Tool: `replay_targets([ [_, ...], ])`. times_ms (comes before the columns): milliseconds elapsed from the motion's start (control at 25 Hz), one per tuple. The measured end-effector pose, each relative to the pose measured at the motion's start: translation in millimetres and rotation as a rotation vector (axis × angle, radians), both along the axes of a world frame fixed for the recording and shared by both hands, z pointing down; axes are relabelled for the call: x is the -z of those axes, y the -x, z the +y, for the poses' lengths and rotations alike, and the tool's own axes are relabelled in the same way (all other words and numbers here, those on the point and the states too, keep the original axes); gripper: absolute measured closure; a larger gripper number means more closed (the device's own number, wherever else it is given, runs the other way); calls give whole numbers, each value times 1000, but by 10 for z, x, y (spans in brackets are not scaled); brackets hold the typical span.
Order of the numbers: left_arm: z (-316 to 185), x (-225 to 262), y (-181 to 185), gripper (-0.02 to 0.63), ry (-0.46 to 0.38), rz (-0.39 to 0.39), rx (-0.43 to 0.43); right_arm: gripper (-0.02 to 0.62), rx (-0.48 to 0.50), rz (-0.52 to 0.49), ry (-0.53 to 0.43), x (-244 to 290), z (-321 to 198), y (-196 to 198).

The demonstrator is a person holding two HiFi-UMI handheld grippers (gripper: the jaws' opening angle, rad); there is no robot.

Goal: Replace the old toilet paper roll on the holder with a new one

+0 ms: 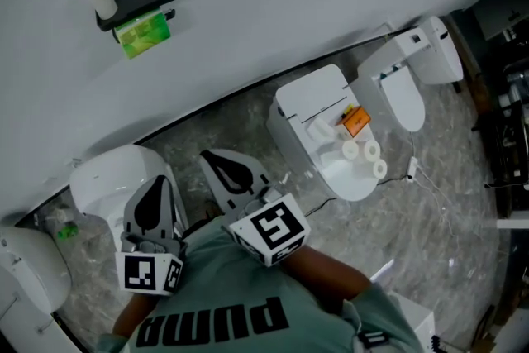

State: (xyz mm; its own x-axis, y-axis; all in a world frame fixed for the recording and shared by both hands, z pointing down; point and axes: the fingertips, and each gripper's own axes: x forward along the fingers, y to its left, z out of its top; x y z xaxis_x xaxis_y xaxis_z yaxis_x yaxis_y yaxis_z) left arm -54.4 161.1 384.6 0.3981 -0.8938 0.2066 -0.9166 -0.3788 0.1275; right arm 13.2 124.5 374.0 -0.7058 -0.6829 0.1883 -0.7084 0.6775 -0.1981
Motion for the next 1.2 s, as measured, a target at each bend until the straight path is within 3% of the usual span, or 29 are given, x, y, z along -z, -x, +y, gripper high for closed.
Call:
replay_targets([
  [160,163,50,-187,603,-11,-8,28,591,36,-43,29,77,195,-173],
  [280,198,169,-501,603,-28,-1,35,591,39,-44,-29,241,225,-523],
  [640,361,371,-2201,603,-67,-15,-11,591,32,69,-134,385,456,-2189],
  [840,516,369,-2840,603,-79,-47,2,591,30,52,-139,342,638,-2874],
  [1040,744,307,-3156,603,-53,-83,34,591,52,42,-65,249,854,-3230],
  [1200,861,187,-3223,603,-26,-110,44,591,70,60,-97,188,970,-3347],
])
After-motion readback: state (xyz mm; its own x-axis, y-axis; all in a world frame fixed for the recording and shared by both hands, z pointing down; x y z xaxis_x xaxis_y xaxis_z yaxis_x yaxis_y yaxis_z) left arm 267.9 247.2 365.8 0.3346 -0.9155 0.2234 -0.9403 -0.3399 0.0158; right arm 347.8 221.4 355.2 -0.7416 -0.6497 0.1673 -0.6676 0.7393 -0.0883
